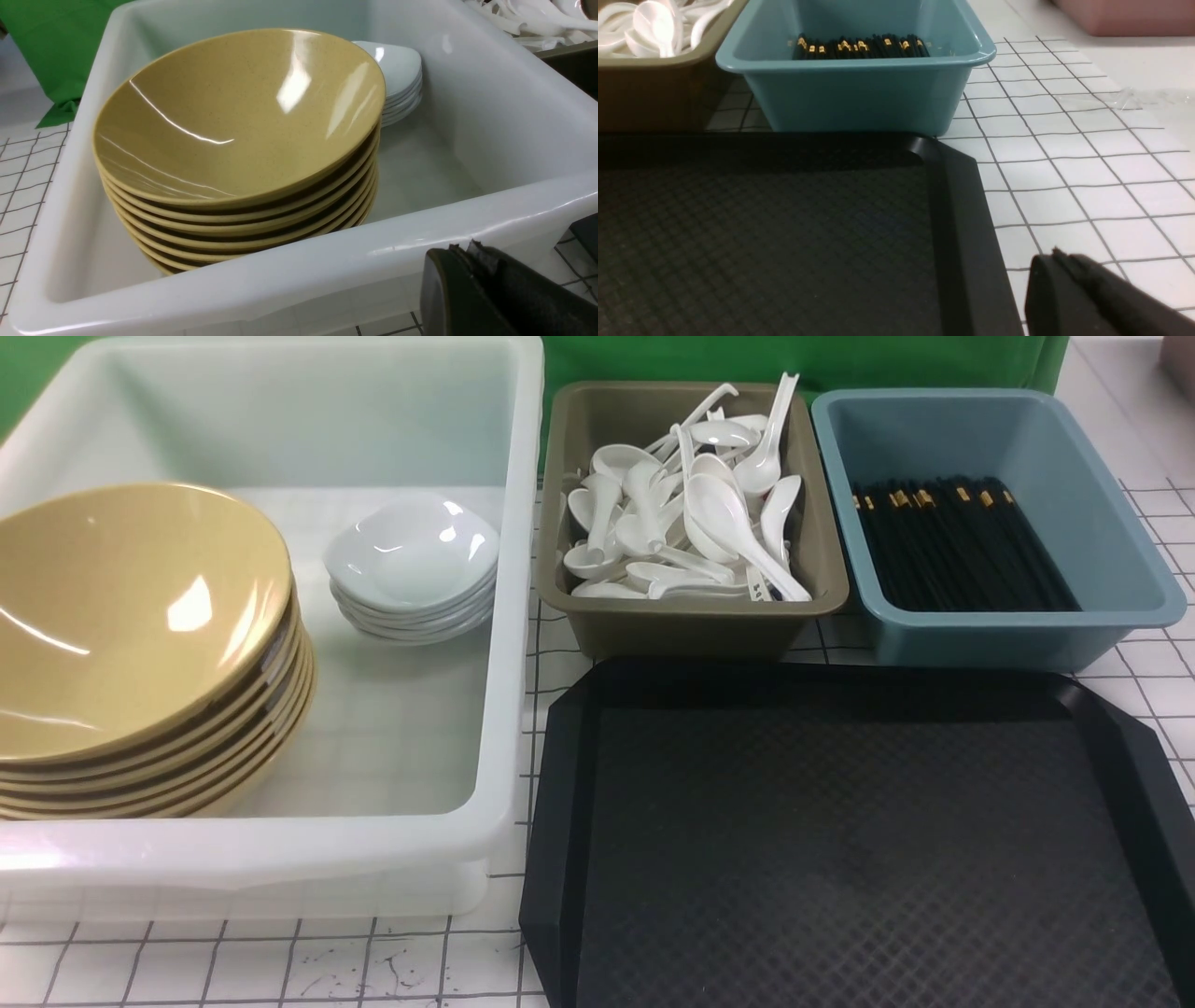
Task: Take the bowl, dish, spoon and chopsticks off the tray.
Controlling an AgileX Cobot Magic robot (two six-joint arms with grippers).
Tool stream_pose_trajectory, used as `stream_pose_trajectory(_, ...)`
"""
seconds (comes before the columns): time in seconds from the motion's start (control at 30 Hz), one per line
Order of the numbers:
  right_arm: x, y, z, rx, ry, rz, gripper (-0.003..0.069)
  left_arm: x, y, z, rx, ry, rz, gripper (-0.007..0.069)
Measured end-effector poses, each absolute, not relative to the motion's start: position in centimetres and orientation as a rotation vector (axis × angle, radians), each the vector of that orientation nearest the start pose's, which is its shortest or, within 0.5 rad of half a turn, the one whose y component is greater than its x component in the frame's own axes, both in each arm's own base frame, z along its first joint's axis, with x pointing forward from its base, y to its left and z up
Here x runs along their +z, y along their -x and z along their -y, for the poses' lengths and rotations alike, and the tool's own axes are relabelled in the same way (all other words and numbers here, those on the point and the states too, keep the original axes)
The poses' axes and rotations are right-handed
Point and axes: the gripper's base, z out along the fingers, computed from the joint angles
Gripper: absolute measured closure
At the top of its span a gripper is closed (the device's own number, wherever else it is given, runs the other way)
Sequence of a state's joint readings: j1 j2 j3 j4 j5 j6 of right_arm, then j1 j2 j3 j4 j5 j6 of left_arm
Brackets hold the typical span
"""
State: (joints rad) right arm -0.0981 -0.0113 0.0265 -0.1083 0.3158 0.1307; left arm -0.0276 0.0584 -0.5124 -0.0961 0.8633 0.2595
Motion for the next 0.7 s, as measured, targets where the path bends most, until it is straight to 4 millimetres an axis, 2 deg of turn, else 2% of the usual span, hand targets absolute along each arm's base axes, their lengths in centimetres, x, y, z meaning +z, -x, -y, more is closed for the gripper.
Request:
stream_pose_trajectory(0.43, 17.6, -5.3, 0.8, -0.082, -0.137, -1.813, 0.0614, 29.5, -1.2, 0.7, 0.045, -0.259, -1.868, 0.0636)
stream_pose_trajectory(0.57, 17.6, -5.3, 0.8, -0.082, -0.137, -1.813, 0.0612, 28.4, -2.5, 0.9, 0.011, -0.227, -1.803, 0.0636)
stream_pose_trajectory(0.7, 17.6, -5.3, 0.8, -0.083, -0.136, -1.813, 0.0608, 24.9, -4.7, 0.5, 0.05, -0.136, -1.656, 0.0636)
